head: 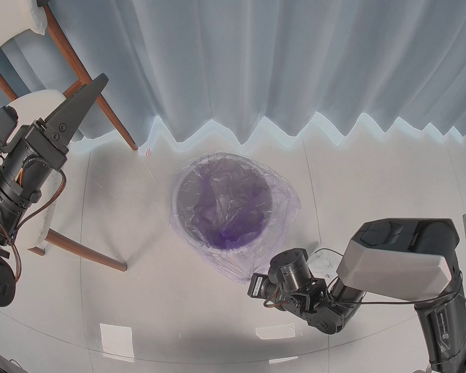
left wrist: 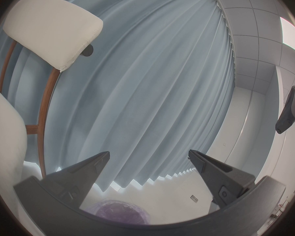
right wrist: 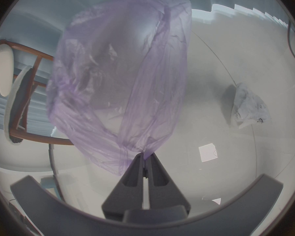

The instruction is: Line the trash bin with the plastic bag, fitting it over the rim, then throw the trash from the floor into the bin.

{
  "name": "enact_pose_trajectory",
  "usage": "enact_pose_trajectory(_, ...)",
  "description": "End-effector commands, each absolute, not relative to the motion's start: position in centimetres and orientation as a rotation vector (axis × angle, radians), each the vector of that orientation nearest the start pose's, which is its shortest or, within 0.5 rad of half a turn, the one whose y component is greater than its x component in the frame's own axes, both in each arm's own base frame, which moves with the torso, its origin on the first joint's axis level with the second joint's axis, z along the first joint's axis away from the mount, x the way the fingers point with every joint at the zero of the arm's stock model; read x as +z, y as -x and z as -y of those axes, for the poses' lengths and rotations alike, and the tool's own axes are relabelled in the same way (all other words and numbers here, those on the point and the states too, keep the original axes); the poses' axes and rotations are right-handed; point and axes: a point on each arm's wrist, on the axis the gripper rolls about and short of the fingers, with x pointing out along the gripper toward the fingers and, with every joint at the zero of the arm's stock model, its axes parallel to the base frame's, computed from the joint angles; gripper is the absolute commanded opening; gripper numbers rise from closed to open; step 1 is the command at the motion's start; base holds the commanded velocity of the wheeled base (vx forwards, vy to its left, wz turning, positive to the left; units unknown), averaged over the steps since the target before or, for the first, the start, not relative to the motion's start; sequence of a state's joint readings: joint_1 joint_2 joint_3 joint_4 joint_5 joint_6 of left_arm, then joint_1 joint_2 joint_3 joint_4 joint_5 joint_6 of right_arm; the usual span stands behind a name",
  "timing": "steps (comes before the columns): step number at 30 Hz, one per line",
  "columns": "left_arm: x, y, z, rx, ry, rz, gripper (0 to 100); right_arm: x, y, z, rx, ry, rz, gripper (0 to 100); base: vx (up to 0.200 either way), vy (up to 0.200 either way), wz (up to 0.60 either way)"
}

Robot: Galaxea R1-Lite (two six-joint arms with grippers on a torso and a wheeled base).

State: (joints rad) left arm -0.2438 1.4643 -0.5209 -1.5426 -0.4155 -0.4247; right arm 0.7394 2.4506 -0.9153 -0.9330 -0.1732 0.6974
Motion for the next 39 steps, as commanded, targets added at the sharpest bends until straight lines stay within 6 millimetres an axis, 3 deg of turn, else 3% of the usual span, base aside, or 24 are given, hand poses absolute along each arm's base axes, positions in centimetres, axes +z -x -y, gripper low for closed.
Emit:
enact_pose_trajectory(1, 25.6, -20.7, 6.2, -0.762, 0.346, 0.453, 100, -6.9, -31.4, -26.0, 0.287, -0.361, -0.714, 0, 0.0, 0.0, 0.0)
enact_pose_trajectory(9, 25.3, -20.8, 6.3, -0.761, 0.347, 0.442, 100, -6.7, -32.0, -26.4, 0.285, -0.367, -0.684, 0, 0.0, 0.0, 0.0)
enact_pose_trajectory(10, 25.3, -20.9, 6.3, -0.761, 0.348, 0.44, 100, -6.5, -31.8, -26.5, 0.291, -0.369, -0.681, 100, 0.0, 0.0, 0.0)
enact_pose_trajectory(15, 25.1, -21.1, 6.5, -0.766, 0.35, 0.43, 100, -4.4, -30.3, -26.9, 0.335, -0.392, -0.654, 100, 0.0, 0.0, 0.0)
enact_pose_trajectory(16, 25.0, -21.2, 6.5, -0.765, 0.351, 0.424, 100, -2.4, -28.8, -26.8, 0.365, -0.412, -0.653, 100, 0.0, 0.0, 0.0)
enact_pose_trajectory(21, 24.3, -22.1, 6.9, -0.765, 0.36, 0.386, 100, 2.0, -22.5, -26.2, 0.53, -0.433, -0.729, 100, 0.0, 0.0, 0.0)
enact_pose_trajectory(25, 21.5, -24.8, 8.0, -0.723, 0.391, 0.15, 100, 5.5, -18.0, -24.4, 0.682, -0.439, -0.756, 100, 0.0, 0.0, 0.0)
enact_pose_trajectory(27, 20.4, -25.5, 8.1, -0.698, 0.4, 0.065, 100, 6.9, -17.2, -23.7, 0.715, -0.455, -0.737, 100, 0.0, 0.0, 0.0)
enact_pose_trajectory(28, 19.1, -26.4, 8.3, -0.686, 0.413, -0.032, 100, 9.0, -16.4, -22.5, 0.765, -0.489, -0.699, 100, 0.0, 0.0, 0.0)
enact_pose_trajectory(29, 19.1, -26.4, 8.3, -0.686, 0.413, -0.032, 100, 9.0, -16.4, -22.5, 0.765, -0.489, -0.699, 100, 0.0, 0.0, 0.0)
enact_pose_trajectory(30, 16.9, -27.6, 8.7, -0.669, 0.442, -0.144, 100, 11.1, -16.0, -20.8, 0.803, -0.531, -0.656, 100, 0.0, 0.0, 0.0)
enact_pose_trajectory(33, 14.5, -28.8, 9.1, -0.65, 0.449, -0.221, 100, 12.8, -17.5, -17.8, 0.76, -0.588, -0.574, 100, 0.0, 0.0, 0.0)
enact_pose_trajectory(39, 12.1, -28.2, 9.4, -0.645, 0.432, -0.316, 100, 15.0, -18.5, -14.8, 0.718, -0.677, -0.44, 100, 0.0, 0.0, 0.0)
